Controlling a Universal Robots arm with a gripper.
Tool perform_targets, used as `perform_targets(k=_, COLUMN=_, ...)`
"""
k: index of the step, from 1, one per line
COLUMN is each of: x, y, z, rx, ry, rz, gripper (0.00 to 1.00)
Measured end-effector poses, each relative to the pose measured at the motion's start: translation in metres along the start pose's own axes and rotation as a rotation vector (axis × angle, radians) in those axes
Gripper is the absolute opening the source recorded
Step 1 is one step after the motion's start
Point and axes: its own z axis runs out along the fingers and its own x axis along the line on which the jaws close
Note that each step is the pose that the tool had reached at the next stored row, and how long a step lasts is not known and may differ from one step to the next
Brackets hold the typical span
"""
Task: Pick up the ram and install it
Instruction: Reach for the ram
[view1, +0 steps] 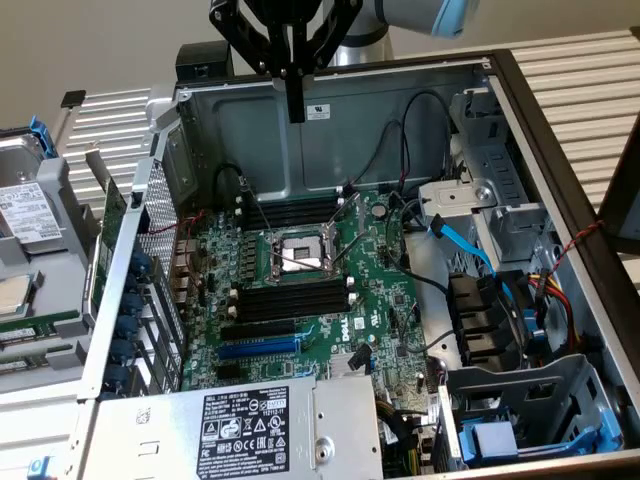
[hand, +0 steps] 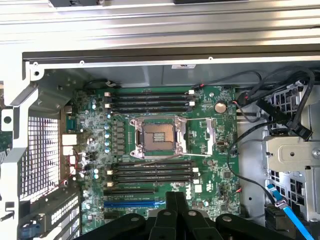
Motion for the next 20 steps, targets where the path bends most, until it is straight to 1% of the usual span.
perform_targets(k=6, x=0.003, y=-0.0044, z=-0.0002, rx=-0.0001, ry=-0.0001, rz=0.0, gripper=0.11)
perform_targets(k=12, x=0.008, y=-0.0136, z=-0.0007, rx=-0.0014, ry=0.0001, rz=0.0, gripper=0.11)
perform_targets(k=16, x=0.016, y=-0.0182, z=-0.0008, rx=-0.0016, ry=0.0001, rz=0.0, gripper=0.11)
perform_targets(k=20, x=0.025, y=-0.0218, z=-0.0011, rx=-0.0015, ry=0.0014, rz=0.0, gripper=0.11)
